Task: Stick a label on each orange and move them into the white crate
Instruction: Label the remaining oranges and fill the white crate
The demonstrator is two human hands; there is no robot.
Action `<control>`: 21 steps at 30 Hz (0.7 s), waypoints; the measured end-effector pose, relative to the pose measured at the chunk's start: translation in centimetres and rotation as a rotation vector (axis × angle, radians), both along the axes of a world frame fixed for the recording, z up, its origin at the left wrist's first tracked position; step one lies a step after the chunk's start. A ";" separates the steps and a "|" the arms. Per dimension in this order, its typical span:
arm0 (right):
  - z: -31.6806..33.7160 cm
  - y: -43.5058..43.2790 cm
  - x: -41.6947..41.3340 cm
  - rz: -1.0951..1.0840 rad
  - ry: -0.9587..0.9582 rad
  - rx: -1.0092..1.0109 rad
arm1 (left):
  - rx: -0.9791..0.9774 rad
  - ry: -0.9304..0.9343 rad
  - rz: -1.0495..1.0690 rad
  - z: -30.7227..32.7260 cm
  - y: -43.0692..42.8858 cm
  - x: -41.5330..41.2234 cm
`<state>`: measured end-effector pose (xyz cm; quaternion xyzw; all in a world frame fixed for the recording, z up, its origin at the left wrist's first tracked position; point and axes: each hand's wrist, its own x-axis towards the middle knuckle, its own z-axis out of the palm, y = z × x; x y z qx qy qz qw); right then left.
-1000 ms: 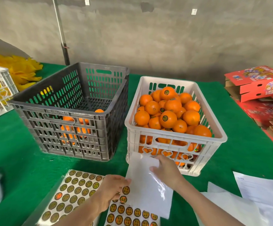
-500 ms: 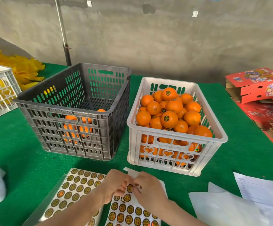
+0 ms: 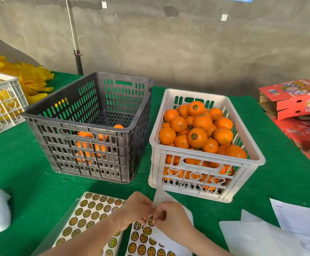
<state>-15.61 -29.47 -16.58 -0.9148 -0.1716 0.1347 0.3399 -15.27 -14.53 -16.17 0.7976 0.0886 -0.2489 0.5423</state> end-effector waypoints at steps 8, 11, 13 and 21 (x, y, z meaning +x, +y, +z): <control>-0.3 0.1 0.3 -0.066 -0.065 0.067 | 0.084 -0.145 -0.059 -0.1 0.1 0.6; -0.1 0.2 0.3 -0.079 -0.071 0.084 | 0.096 -0.156 -0.064 -0.4 -0.1 0.7; -0.2 0.2 0.2 -0.080 -0.072 0.093 | 0.109 -0.171 -0.067 -0.6 -0.2 0.8; 0.3 -0.1 -0.3 -0.010 -0.103 0.130 | 0.163 -0.185 -0.186 -1.4 0.4 1.3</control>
